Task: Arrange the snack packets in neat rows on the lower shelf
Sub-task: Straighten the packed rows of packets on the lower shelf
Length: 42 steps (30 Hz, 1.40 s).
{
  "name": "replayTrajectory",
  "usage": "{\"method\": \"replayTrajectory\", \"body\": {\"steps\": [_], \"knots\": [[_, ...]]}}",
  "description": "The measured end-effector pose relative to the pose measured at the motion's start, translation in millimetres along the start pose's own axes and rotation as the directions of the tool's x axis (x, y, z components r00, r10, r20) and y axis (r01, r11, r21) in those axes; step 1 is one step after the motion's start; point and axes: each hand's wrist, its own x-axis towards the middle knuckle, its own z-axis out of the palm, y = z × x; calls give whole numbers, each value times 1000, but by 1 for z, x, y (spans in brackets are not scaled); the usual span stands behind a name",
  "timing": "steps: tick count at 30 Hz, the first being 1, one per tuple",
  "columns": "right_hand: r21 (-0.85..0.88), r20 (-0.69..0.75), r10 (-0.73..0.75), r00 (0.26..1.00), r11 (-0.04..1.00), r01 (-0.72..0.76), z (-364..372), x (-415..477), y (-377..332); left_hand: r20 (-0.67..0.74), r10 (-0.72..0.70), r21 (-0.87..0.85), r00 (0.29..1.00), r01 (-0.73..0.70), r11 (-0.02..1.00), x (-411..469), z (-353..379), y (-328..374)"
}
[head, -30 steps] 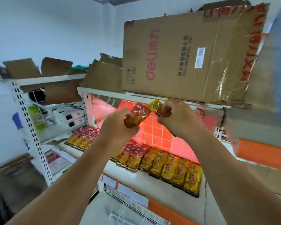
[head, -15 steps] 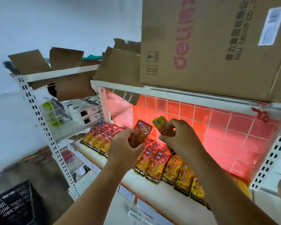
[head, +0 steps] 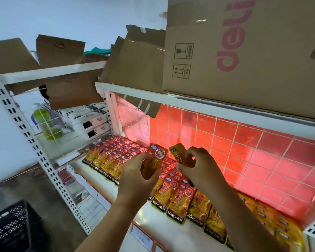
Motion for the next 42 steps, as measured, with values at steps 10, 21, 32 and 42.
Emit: {"method": "replayTrajectory", "body": {"steps": [10,21,32,42], "knots": [[-125,-18,173,985,977,-174,37,-11,28,153,22,120,988,-41,992,-11,33,-106],[-238,-69,368,927,896,-374,105,-33,26,299,37,162,954,-88,983,20,58,-174],[-259,-172,417,892,855,-449,125,-52,9,338,24,316,941,-138,939,30,62,-178],[-181,-244,462,852,842,-509,126,-72,6,311,52,271,949,-141,952,30,63,-181]]}}
